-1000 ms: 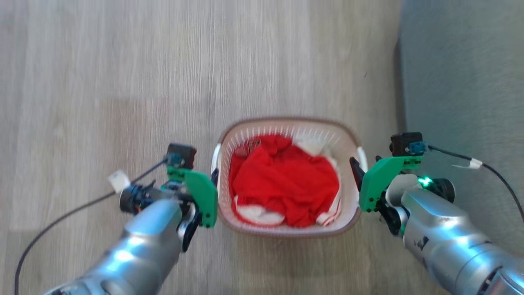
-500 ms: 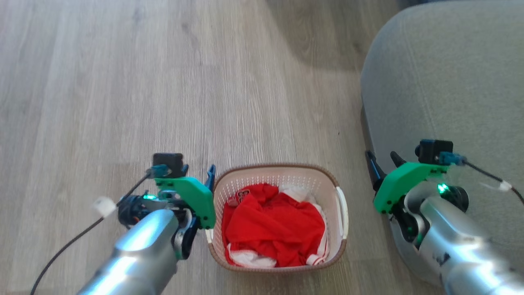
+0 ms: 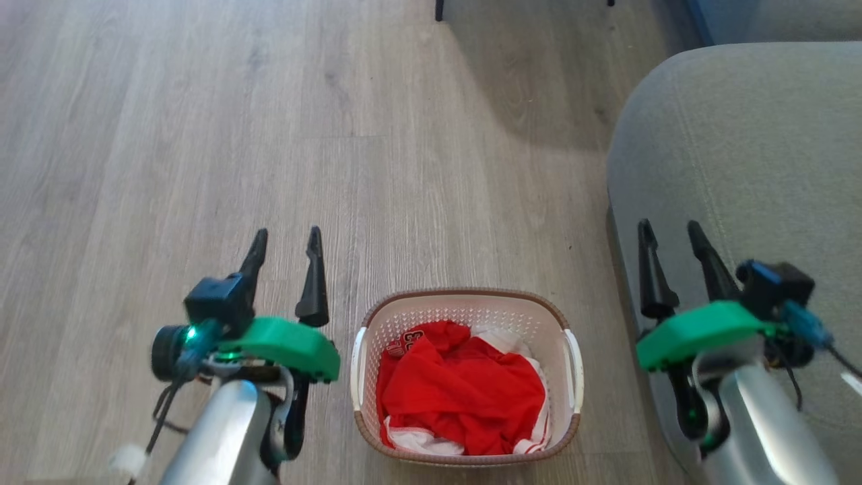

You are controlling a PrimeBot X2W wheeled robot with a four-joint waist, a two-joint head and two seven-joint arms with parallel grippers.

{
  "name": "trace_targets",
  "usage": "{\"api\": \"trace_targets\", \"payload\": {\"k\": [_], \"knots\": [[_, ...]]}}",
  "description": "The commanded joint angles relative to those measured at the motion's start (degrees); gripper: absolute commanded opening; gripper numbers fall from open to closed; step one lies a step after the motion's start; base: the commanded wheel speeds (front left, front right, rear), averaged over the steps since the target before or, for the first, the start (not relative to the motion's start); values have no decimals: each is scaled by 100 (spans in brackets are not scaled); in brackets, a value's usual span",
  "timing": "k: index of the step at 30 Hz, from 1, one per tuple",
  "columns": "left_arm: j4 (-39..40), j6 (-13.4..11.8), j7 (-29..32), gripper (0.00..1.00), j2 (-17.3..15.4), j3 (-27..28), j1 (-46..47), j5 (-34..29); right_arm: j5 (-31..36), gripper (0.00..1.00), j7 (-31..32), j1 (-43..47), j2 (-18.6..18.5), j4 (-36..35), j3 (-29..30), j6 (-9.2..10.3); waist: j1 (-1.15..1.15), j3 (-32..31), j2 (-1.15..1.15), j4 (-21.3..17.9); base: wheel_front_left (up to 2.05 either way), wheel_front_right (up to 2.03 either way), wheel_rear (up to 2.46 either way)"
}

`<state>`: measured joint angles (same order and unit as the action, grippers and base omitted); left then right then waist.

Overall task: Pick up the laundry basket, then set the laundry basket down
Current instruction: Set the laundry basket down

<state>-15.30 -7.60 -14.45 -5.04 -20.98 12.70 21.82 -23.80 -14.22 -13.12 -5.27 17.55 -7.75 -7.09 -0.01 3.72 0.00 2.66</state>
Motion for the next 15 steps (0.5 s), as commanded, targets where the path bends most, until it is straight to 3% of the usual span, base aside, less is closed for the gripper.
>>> {"api": "trace_targets", "payload": {"k": [1, 6, 15], "knots": [[326, 70, -54, 100, 28, 349, 110, -133, 161, 100, -77, 8, 52, -375, -22, -40, 1, 26, 0, 32, 0, 0, 0], [900, 369, -54, 100, 206, 1009, -431, -507, 610, 100, -77, 568, 199, -1140, 300, -40, 1, 52, 0, 59, 0, 0, 0], [1334, 129, -54, 100, 214, 747, -770, -833, 782, 100, -77, 1025, 237, -1474, 326, -40, 1, 46, 0, 78, 0, 0, 0]]}}
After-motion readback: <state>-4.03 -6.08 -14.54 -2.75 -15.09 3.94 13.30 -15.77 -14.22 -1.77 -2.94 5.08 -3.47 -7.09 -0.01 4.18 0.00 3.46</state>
